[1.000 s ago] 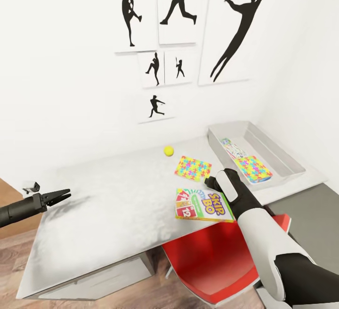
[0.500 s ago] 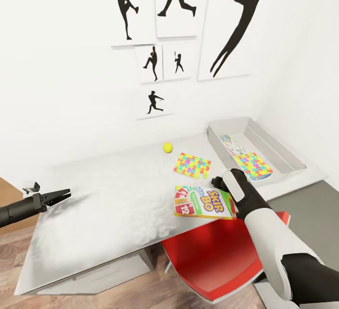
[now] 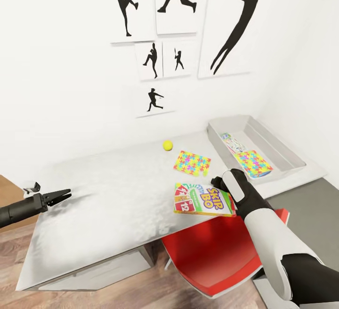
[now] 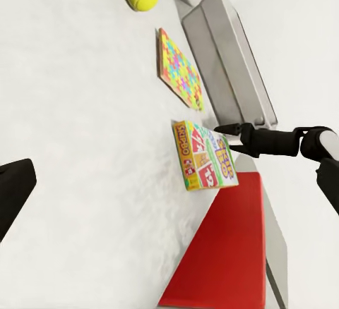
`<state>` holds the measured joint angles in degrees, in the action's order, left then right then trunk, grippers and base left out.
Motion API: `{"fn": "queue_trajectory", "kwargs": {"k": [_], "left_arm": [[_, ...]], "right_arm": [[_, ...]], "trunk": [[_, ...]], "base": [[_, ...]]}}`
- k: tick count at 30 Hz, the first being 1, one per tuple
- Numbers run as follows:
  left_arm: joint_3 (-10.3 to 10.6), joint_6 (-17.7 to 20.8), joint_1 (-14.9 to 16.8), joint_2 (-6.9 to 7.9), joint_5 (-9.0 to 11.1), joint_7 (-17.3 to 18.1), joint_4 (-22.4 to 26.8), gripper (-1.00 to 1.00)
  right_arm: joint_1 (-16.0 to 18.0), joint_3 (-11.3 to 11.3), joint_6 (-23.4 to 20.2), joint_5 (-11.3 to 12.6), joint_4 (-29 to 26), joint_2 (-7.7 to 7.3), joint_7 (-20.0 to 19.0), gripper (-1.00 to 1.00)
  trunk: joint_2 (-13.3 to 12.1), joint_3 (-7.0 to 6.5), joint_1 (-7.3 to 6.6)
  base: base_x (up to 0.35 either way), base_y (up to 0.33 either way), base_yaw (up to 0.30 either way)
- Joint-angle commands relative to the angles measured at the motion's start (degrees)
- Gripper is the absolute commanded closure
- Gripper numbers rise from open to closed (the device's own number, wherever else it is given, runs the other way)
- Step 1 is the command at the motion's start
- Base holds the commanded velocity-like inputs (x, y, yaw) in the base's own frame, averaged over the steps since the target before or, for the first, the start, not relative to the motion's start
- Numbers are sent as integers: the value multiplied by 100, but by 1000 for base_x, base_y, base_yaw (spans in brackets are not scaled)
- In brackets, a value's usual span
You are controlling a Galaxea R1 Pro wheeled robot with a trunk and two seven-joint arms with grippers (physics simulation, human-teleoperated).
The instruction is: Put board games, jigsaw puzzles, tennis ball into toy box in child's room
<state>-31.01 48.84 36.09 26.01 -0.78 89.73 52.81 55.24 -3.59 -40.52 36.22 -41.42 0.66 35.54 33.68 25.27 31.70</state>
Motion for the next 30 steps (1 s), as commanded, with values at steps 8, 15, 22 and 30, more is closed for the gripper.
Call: {"fn": "queue_trajectory", "kwargs": {"k": [8,15,22,30], "left_arm": [[-2,64,4,0,-10,27,1,-100],[-2,67,4,0,-11,27,1,-100],[-2,66,4,0,-12,27,1,-100],[-2,69,3,0,-14,27,1,-100]], "right_arm": [[-11,-19,-9,77,-6,-4,59,-100],[-13,-19,-9,86,-6,-4,59,-100],[-15,-19,-9,89,-6,-4,57,-100],[-29,-19,-12,93,-6,-4,50,-100]], "trunk": [[7,8,2],[7,8,2],[7,8,2],[7,8,2]], "base": [[-5,31,0],[0,87,0],[-8,5,0],[-35,49,0]]}}
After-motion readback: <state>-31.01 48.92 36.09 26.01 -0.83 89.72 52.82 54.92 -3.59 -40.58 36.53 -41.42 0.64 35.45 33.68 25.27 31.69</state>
